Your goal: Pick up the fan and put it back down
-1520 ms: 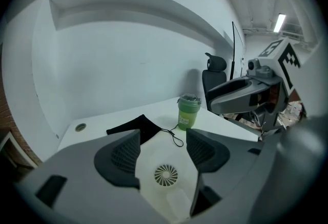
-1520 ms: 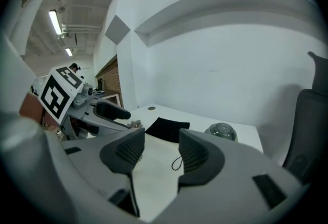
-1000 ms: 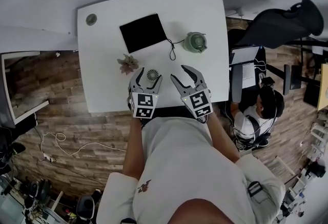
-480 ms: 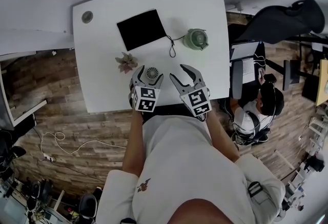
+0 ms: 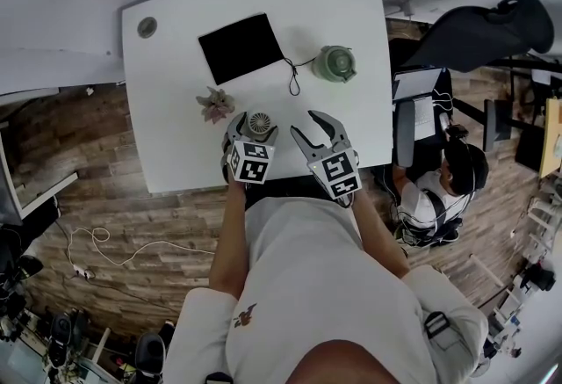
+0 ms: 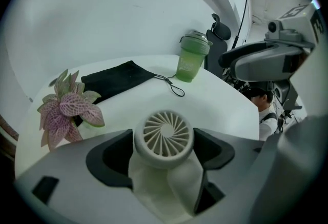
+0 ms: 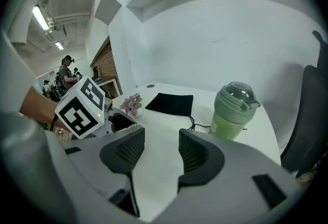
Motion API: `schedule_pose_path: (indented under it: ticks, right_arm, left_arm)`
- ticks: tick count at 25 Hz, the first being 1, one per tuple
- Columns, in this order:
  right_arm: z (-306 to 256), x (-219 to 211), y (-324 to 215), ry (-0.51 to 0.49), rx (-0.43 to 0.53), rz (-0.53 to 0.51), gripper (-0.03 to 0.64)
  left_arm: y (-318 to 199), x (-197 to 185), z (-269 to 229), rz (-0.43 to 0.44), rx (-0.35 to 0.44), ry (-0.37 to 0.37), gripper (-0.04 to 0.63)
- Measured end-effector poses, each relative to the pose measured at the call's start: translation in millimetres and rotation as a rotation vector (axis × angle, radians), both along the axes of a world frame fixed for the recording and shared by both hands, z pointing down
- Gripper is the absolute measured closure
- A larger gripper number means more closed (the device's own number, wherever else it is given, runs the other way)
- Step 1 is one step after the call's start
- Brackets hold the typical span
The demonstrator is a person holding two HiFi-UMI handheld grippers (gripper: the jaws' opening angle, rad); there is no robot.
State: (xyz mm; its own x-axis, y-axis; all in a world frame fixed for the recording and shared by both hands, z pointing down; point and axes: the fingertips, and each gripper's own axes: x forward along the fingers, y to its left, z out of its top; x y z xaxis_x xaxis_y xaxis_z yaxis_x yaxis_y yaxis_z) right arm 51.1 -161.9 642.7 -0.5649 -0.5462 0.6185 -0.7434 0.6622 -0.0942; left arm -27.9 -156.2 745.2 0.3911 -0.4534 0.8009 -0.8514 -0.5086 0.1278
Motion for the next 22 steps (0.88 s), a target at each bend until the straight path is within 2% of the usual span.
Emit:
schedule_pose_path:
  ticks: [2, 12, 22]
  right_arm:
    - [-0.2, 0.3, 0.9, 0.002, 0.0, 0.003, 0.405]
    - [0.2, -2.2, 7.1, 0.007, 0.009, 0.005, 0.407]
    - [-19.8, -8.3, 7.7, -0.006, 0.065, -0.012, 0.407]
  left_arm:
    - [0.5, 0.4, -0.1, 0.004, 0.002, 0.002, 0.241]
    - [1.5, -1.4, -6.5, -0.002, 0.034, 0.023, 0.242]
    - [-4.8, -10.4, -52.7, -0.032, 0.144, 0.037, 0.242]
